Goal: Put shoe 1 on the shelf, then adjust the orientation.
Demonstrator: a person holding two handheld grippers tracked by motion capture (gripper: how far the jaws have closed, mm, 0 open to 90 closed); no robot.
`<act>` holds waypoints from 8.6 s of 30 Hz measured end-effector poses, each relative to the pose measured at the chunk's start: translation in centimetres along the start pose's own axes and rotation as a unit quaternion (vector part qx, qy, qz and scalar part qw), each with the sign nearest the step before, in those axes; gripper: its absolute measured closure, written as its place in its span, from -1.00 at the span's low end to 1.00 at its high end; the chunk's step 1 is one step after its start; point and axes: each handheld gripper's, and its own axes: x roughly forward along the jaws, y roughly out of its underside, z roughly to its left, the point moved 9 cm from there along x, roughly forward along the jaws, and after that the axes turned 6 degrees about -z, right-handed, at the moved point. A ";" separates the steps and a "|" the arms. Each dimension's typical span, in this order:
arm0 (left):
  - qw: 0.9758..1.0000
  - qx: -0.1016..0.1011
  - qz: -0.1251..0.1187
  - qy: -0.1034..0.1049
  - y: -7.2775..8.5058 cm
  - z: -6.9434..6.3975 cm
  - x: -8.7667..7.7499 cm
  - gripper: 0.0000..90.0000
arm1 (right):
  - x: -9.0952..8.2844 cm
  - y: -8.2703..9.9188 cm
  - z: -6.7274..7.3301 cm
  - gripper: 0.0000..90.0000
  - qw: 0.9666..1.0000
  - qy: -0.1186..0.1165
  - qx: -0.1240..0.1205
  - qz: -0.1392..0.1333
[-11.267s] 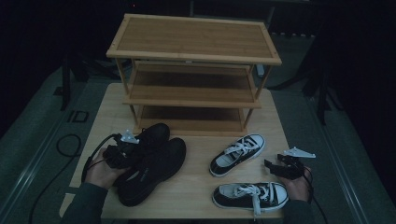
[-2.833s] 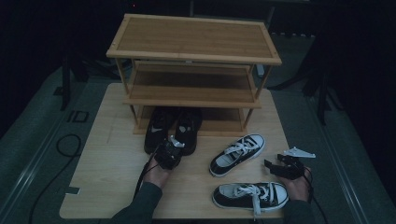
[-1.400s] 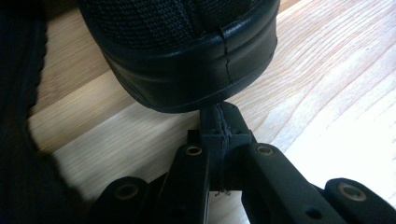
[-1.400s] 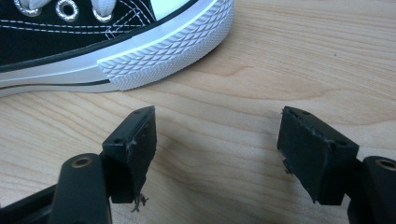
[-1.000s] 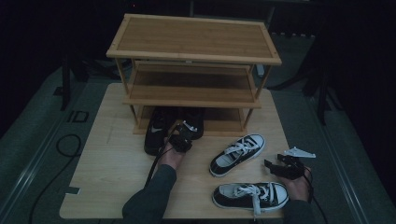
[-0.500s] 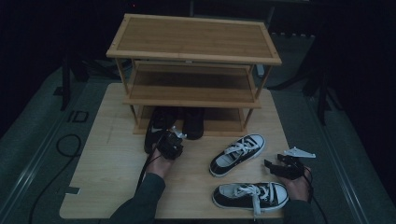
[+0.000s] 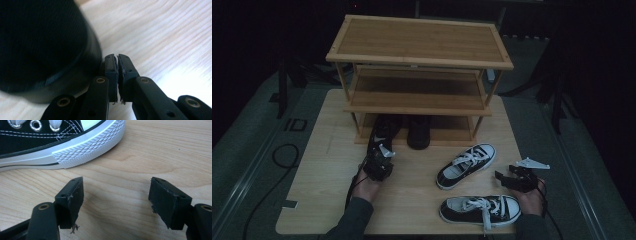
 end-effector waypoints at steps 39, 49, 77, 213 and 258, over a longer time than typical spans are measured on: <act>0.996 -0.068 -0.003 -0.053 2.9 7.9 -2.1 0.94 | 0.0 0.0 0.0 -0.38 1.000 0.002 -0.002 0.001; 0.995 -0.086 -0.020 -0.049 2.0 8.5 -1.2 0.97 | 0.0 0.0 0.0 -0.38 1.000 0.001 -0.001 0.000; 0.999 -0.042 -0.005 -0.024 -1.2 4.9 1.2 0.97 | 0.0 0.0 0.0 -0.38 1.000 0.001 -0.001 0.000; 0.992 -0.064 -0.104 0.010 1.9 6.0 -0.3 0.24 | 5.0 -6.8 2.5 1.00 0.991 0.017 -0.095 0.094; 0.992 -0.068 -0.110 0.011 2.0 6.0 -0.3 0.25 | -2.7 -5.2 6.1 0.79 0.978 -0.053 -0.161 0.120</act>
